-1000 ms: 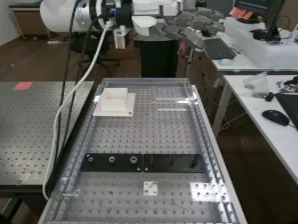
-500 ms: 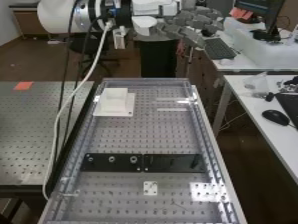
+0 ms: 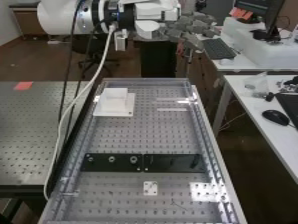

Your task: Grab the chopstick and place it in the clear container

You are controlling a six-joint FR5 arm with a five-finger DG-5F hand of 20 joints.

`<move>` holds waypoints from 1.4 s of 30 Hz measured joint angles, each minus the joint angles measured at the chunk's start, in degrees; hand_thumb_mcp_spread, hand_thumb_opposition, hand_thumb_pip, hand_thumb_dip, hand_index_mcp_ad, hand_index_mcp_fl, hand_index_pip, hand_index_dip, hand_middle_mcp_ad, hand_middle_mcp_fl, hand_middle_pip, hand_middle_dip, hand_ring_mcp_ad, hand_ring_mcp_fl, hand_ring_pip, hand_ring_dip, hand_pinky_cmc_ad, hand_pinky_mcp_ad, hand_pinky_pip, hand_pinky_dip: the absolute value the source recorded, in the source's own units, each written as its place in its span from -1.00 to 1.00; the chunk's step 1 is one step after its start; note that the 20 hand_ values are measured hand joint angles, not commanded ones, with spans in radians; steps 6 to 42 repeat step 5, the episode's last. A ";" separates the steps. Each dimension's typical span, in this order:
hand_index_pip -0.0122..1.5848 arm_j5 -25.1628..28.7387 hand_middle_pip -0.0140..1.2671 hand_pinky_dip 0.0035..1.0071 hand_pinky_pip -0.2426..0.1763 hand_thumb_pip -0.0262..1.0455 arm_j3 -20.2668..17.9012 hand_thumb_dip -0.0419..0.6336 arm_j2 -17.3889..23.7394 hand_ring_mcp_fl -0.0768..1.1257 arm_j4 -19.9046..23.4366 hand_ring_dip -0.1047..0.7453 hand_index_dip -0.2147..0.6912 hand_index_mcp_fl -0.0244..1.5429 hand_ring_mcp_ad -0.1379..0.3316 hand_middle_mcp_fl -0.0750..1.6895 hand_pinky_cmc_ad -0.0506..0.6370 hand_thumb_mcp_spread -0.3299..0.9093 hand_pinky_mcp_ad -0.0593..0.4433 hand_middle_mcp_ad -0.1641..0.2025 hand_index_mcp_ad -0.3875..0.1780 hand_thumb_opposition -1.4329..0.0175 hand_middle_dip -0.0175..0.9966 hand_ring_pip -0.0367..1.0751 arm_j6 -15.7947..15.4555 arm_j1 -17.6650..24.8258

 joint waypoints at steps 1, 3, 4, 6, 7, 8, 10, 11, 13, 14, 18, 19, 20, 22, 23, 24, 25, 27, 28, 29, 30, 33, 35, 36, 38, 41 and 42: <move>-0.88 -0.71 -0.81 0.01 -0.43 0.28 0.13 -0.60 -0.07 -0.85 -0.44 -0.28 -0.32 -0.71 0.14 -0.64 0.11 -0.25 0.41 0.24 0.01 0.03 -0.41 -0.76 -0.17 0.00; -0.87 -1.69 -0.81 0.01 -0.43 0.28 0.28 -0.58 -0.15 -0.85 -1.01 -0.28 -0.31 -0.71 0.14 -0.62 0.11 -0.26 0.41 0.24 0.00 0.04 -0.41 -0.76 -0.47 -0.02; -0.88 -2.22 -0.81 0.00 -0.43 0.28 0.32 -0.55 -0.17 -0.85 -1.21 -0.28 -0.35 -0.71 0.15 -0.62 0.11 -0.26 0.41 0.24 0.00 0.04 -0.43 -0.76 -0.59 -0.08; -0.88 -2.42 -0.81 -0.02 -0.43 0.28 0.34 -0.55 -0.18 -0.85 -1.26 -0.28 -0.36 -0.71 0.14 -0.62 0.11 -0.26 0.41 0.24 0.00 0.03 -0.43 -0.76 -0.63 -0.08; -0.88 -2.42 -0.81 -0.02 -0.43 0.28 0.34 -0.55 -0.18 -0.85 -1.26 -0.28 -0.36 -0.71 0.14 -0.62 0.11 -0.26 0.41 0.24 0.00 0.03 -0.43 -0.76 -0.63 -0.08; -0.88 -2.42 -0.81 -0.02 -0.43 0.28 0.34 -0.55 -0.18 -0.85 -1.26 -0.28 -0.36 -0.71 0.14 -0.62 0.11 -0.26 0.41 0.24 0.00 0.03 -0.43 -0.76 -0.63 -0.08; -0.88 -2.42 -0.81 -0.02 -0.43 0.28 0.34 -0.55 -0.18 -0.85 -1.26 -0.28 -0.36 -0.71 0.14 -0.62 0.11 -0.26 0.41 0.24 0.00 0.03 -0.43 -0.76 -0.63 -0.08; -0.88 -2.42 -0.81 -0.02 -0.43 0.28 0.34 -0.55 -0.18 -0.85 -1.26 -0.28 -0.36 -0.71 0.14 -0.62 0.11 -0.26 0.41 0.24 0.00 0.03 -0.43 -0.76 -0.63 -0.08; -0.88 -2.42 -0.81 -0.02 -0.43 0.28 0.34 -0.55 -0.18 -0.85 -1.26 -0.28 -0.36 -0.71 0.14 -0.62 0.11 -0.26 0.41 0.24 0.00 0.03 -0.43 -0.76 -0.63 -0.08; -0.88 -2.42 -0.81 -0.02 -0.43 0.28 0.34 -0.55 -0.18 -0.85 -1.26 -0.28 -0.36 -0.71 0.14 -0.62 0.11 -0.26 0.41 0.24 0.00 0.03 -0.43 -0.76 -0.63 -0.08; -0.88 -2.42 -0.81 -0.02 -0.43 0.28 0.34 -0.55 -0.18 -0.85 -1.26 -0.28 -0.36 -0.71 0.14 -0.62 0.11 -0.26 0.41 0.24 0.00 0.03 -0.43 -0.76 -0.63 -0.08; -0.88 -2.42 -0.81 -0.02 -0.43 0.28 0.34 -0.55 -0.18 -0.85 -1.26 -0.28 -0.36 -0.71 0.14 -0.62 0.11 -0.26 0.41 0.24 0.00 0.03 -0.43 -0.76 -0.63 -0.08; -0.88 -2.42 -0.81 -0.02 -0.43 0.28 0.34 -0.55 -0.18 -0.85 -1.26 -0.28 -0.36 -0.71 0.14 -0.62 0.11 -0.26 0.41 0.24 0.00 0.03 -0.43 -0.76 -0.63 -0.08; -0.88 -2.42 -0.81 -0.02 -0.43 0.28 0.34 -0.55 -0.18 -0.85 -1.26 -0.28 -0.36 -0.71 0.14 -0.62 0.11 -0.26 0.41 0.24 0.00 0.03 -0.43 -0.76 -0.63 -0.08; -0.88 -2.42 -0.81 -0.02 -0.43 0.28 0.34 -0.55 -0.18 -0.85 -1.26 -0.28 -0.36 -0.71 0.14 -0.62 0.11 -0.26 0.41 0.24 0.00 0.03 -0.43 -0.76 -0.63 -0.08; -0.88 -2.42 -0.81 -0.02 -0.43 0.28 0.34 -0.55 -0.18 -0.85 -1.26 -0.28 -0.36 -0.71 0.14 -0.62 0.11 -0.26 0.41 0.24 0.00 0.03 -0.43 -0.76 -0.63 -0.08; -0.88 -2.42 -0.81 -0.02 -0.43 0.28 0.34 -0.55 -0.18 -0.85 -1.26 -0.28 -0.36 -0.71 0.14 -0.62 0.11 -0.26 0.41 0.24 0.00 0.03 -0.43 -0.76 -0.63 -0.08; -0.88 -2.42 -0.81 -0.02 -0.43 0.28 0.34 -0.55 -0.18 -0.85 -1.26 -0.28 -0.36 -0.71 0.14 -0.62 0.11 -0.26 0.41 0.24 0.00 0.03 -0.43 -0.76 -0.63 -0.08; -0.88 -2.42 -0.81 -0.02 -0.43 0.28 0.34 -0.55 -0.18 -0.85 -1.26 -0.28 -0.36 -0.71 0.14 -0.62 0.11 -0.26 0.41 0.24 0.00 0.03 -0.43 -0.76 -0.63 -0.08; -0.88 -2.42 -0.81 -0.02 -0.43 0.28 0.34 -0.55 -0.18 -0.85 -1.26 -0.28 -0.36 -0.71 0.14 -0.62 0.11 -0.26 0.41 0.24 0.00 0.03 -0.43 -0.76 -0.63 -0.08; -0.88 -2.42 -0.81 -0.02 -0.43 0.28 0.34 -0.55 -0.18 -0.85 -1.26 -0.28 -0.36 -0.71 0.14 -0.62 0.11 -0.26 0.41 0.24 0.00 0.03 -0.43 -0.76 -0.63 -0.08; -0.88 -2.42 -0.81 -0.02 -0.43 0.28 0.34 -0.55 -0.18 -0.85 -1.26 -0.28 -0.36 -0.71 0.14 -0.62 0.11 -0.26 0.41 0.24 0.00 0.03 -0.43 -0.76 -0.63 -0.08; -0.88 -2.42 -0.81 -0.02 -0.43 0.28 0.34 -0.55 -0.18 -0.85 -1.26 -0.28 -0.36 -0.71 0.14 -0.62 0.11 -0.26 0.41 0.24 0.00 0.03 -0.43 -0.76 -0.63 -0.08; -0.88 -2.42 -0.81 -0.02 -0.43 0.28 0.34 -0.55 -0.18 -0.85 -1.26 -0.28 -0.36 -0.71 0.14 -0.62 0.11 -0.26 0.41 0.24 0.00 0.03 -0.43 -0.76 -0.63 -0.08; -0.88 -2.42 -0.81 -0.02 -0.43 0.28 0.34 -0.55 -0.18 -0.85 -1.26 -0.28 -0.36 -0.71 0.14 -0.62 0.11 -0.26 0.41 0.24 0.00 0.03 -0.43 -0.76 -0.63 -0.08; -0.88 -2.42 -0.81 -0.02 -0.43 0.28 0.34 -0.55 -0.18 -0.85 -1.26 -0.28 -0.36 -0.71 0.14 -0.62 0.11 -0.26 0.41 0.24 0.00 0.03 -0.43 -0.76 -0.63 -0.08; -0.88 -2.42 -0.81 -0.02 -0.43 0.28 0.34 -0.55 -0.18 -0.85 -1.26 -0.28 -0.36 -0.71 0.14 -0.62 0.11 -0.26 0.41 0.24 0.00 0.03 -0.43 -0.76 -0.63 -0.08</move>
